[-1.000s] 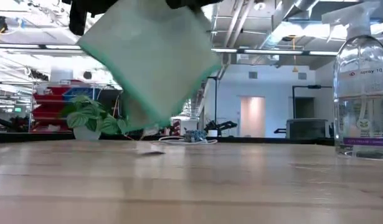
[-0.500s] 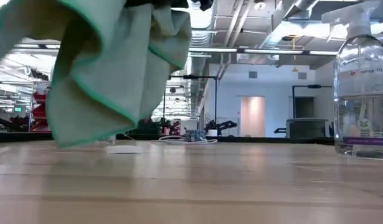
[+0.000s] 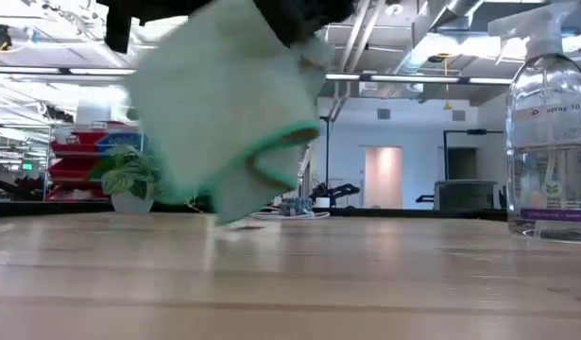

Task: Apply microfiber cloth
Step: Wipe the front of the phone with the light green microfiber cloth

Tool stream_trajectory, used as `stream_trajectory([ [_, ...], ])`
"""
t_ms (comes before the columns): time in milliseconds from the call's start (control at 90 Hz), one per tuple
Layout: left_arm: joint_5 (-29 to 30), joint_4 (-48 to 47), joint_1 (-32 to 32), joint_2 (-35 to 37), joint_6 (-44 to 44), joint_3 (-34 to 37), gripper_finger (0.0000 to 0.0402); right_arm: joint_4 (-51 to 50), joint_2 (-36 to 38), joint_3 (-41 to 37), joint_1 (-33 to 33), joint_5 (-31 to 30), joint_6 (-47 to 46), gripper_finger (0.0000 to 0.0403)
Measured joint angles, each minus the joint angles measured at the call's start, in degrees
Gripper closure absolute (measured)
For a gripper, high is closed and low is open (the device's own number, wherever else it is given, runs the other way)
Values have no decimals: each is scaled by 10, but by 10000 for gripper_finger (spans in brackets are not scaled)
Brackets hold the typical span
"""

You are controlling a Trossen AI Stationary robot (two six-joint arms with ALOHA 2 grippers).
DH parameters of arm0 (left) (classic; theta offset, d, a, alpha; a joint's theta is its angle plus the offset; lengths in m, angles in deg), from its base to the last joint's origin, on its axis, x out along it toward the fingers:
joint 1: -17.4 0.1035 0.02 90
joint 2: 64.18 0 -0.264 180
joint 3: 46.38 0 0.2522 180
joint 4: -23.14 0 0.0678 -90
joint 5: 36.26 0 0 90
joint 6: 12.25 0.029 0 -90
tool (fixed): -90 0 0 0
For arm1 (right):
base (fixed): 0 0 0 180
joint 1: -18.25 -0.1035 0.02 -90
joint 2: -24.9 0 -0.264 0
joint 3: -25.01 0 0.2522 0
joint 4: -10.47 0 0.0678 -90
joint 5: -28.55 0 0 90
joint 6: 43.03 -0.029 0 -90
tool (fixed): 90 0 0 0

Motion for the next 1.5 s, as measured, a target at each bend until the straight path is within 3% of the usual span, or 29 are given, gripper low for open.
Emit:
stream_trajectory([
  [133, -15, -3, -2, 0, 1, -1, 395, -48, 26, 0, -9, -24, -20, 401],
  [389, 13, -10, -2, 0, 10, 0, 395, -155, 68, 0, -88, 3, -23, 401],
  [578, 11, -20, 3, 0, 26, 0, 395, -93, 66, 0, -133, 66, -14, 401],
  [778, -35, -29, 3, 0, 59, 0, 395, 27, 66, 1, -91, 120, 99, 401],
  [911, -53, -37, 7, 0, 62, 0, 395, 113, 66, 1, -57, 234, 186, 401],
  [1111, -81, -37, 18, 0, 40, 1, 395, 142, 66, 1, -8, 374, 218, 401],
  [1278, -101, -37, 33, 0, 10, 1, 395, 140, 66, 1, 19, 425, 244, 401],
  [1500, -107, -38, 38, -1, -14, 2, 395, 85, 67, 2, 31, 432, 274, 401],
])
